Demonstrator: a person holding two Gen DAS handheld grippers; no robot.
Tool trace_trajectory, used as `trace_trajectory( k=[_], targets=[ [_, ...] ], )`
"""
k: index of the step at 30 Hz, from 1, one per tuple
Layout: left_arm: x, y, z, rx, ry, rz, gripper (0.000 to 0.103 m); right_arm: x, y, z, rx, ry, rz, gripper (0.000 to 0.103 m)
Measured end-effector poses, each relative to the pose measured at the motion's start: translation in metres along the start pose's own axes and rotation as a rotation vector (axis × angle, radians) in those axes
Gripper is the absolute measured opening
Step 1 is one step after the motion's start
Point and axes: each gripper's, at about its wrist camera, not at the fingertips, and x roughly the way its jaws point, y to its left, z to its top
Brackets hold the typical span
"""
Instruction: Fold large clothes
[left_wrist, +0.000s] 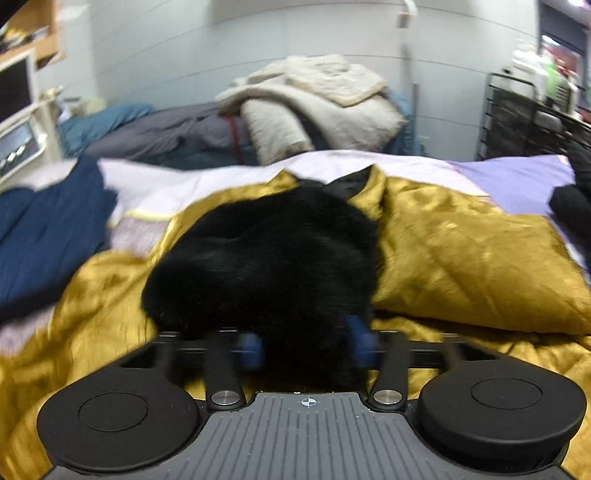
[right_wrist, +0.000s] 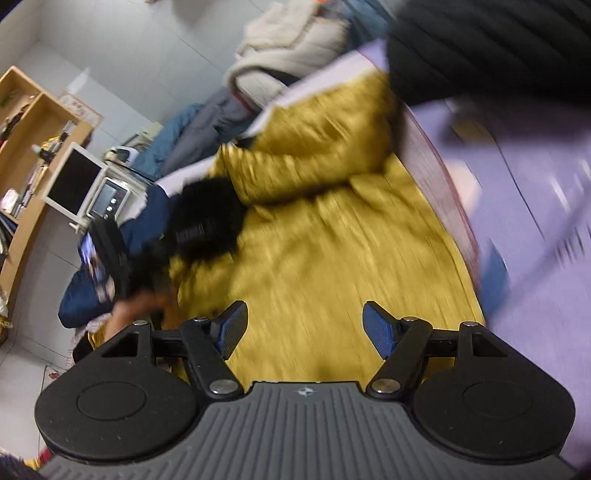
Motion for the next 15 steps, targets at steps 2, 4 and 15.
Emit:
trace_trajectory(
  k=[2, 4, 15],
  targets=[
    [-0.012, 0.006, 0.016, 0.044, -0.04, 0.014, 0.053, 0.0, -0.005, -0.005, 0.024, -0.001, 0.01, 0.074],
    [-0.037, 0.017, 0.039, 0.084, -0.136, 0.074, 0.051, 0.004, -0.003, -0.005, 0.015, 0.002, 0.01, 0.074],
    [-0.103, 0.111, 0.044, -0.03, -0.115, 0.218, 0.091, 0.024, 0.029, 0.002, -0.098, 0.032, 0.034, 0.074]
  ],
)
